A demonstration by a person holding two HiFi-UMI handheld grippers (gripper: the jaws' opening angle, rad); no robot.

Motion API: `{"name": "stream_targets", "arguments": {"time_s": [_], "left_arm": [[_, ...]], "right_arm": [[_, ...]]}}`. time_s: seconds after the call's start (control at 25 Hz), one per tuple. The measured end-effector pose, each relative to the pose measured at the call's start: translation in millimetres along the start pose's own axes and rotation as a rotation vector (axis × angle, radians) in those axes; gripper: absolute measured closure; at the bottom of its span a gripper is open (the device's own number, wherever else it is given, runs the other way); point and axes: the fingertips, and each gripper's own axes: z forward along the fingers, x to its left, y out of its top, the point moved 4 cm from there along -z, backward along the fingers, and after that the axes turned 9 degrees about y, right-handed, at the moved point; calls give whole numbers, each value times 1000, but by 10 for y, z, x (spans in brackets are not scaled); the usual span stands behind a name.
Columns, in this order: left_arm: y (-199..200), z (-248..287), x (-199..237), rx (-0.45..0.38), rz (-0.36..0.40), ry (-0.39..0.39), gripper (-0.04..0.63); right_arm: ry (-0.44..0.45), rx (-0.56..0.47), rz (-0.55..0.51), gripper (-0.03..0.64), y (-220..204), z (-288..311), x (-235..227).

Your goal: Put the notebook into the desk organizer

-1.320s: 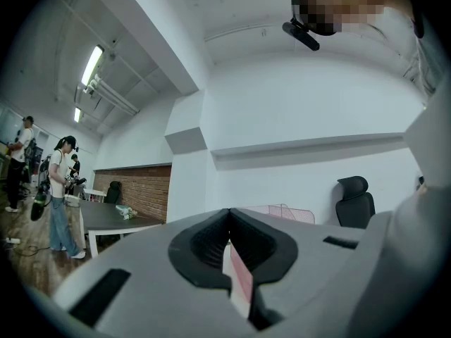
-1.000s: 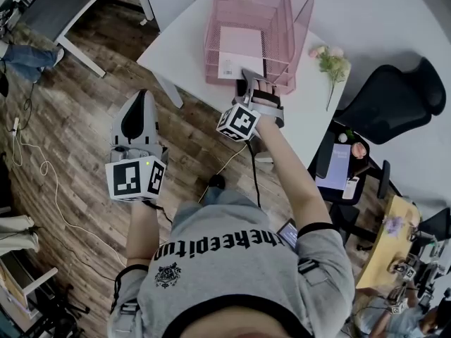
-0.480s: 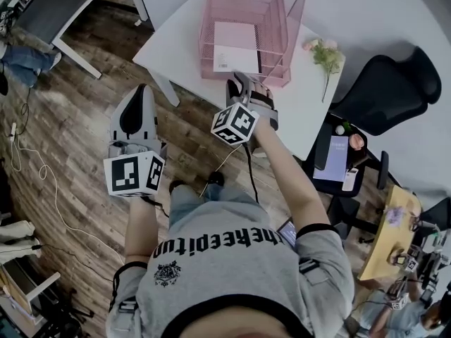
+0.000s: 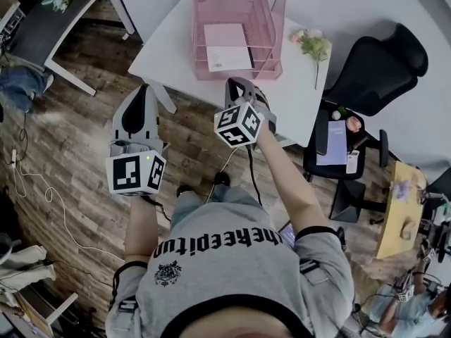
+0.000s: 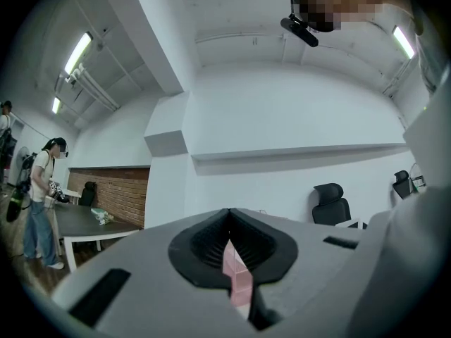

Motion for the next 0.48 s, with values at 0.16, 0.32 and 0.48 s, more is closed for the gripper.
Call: {"name": "stream_targets", "arguments": {"time_s": [0.16, 0.32, 0.48], "left_arm": [[41, -10, 44, -3, -7, -42, 591], [75, -41, 66, -6, -14, -78, 591], [88, -44, 78, -9, -22, -113, 591]], "right_arm": [[27, -65, 184, 616, 85, -177, 10], [18, -128, 318, 616, 191, -380, -10], [-18, -186, 391, 615, 281, -558, -29]]}}
